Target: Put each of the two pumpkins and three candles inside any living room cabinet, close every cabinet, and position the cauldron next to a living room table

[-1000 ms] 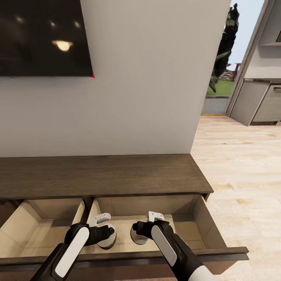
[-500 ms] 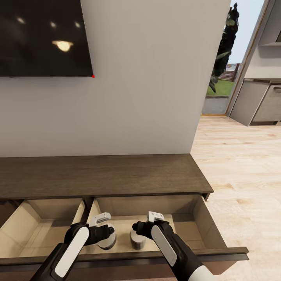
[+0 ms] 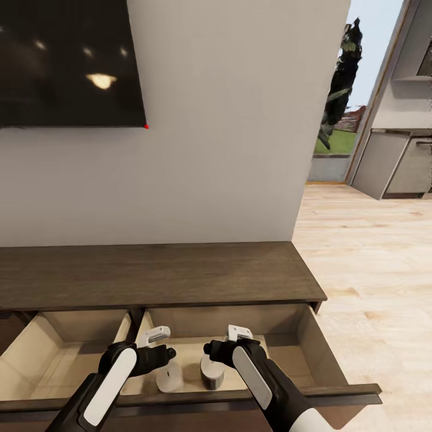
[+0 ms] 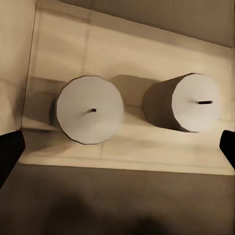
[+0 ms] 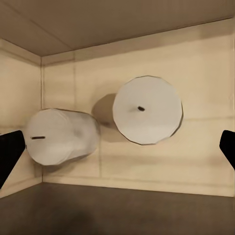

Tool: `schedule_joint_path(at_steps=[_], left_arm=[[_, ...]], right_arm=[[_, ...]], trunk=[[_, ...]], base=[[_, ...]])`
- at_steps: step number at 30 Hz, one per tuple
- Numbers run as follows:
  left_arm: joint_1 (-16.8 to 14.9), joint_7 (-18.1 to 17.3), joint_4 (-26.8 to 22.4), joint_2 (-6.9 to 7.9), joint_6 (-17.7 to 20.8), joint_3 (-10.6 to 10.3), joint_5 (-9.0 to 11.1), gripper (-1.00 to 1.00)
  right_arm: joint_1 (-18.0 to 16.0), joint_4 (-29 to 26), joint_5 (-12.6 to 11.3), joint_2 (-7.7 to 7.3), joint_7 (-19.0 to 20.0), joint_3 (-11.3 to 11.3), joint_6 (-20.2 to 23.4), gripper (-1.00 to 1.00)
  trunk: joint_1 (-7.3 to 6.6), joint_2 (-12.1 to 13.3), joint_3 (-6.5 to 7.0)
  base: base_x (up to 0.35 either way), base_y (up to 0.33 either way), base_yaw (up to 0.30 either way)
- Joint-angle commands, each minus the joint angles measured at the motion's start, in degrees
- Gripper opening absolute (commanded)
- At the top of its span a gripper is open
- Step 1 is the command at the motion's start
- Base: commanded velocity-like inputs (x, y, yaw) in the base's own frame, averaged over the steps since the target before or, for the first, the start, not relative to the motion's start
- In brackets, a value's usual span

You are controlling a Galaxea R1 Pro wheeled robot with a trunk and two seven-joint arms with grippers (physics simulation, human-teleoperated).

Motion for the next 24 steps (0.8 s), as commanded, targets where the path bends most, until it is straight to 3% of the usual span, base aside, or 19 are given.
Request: schedule_joint_path(at_steps=[1, 13, 24], left_arm=[[0.0, 0.6, -0.1, 0.07, 0.1, -0.1, 0.6, 1.00], [-0.1, 0.9, -0.2, 0.00, 0.9, -0.1, 1.3, 1.00], [-0.1, 0.9, -0.2, 0.13, 0.9, 0.1, 1.5, 1.00]], right_arm=[[0.0, -0.1, -0.6, 0.00, -0.6, 0.1, 0.1, 1.00], [0.0, -0.2, -0.7, 0.00, -0.4, -0.2, 0.9, 1.00], [-0.1, -0.2, -0.7, -0.07, -0.3, -0.4, 1.0, 1.00]], trunk=[[-0.03, 0.0, 0.17], [-0.34, 0.2, 2.83], [-0.62, 0.6, 3.23]], base=[[0.000, 0.000, 0.000], [0.000, 0.000, 0.000], [-0.024, 0.000, 0.000]])
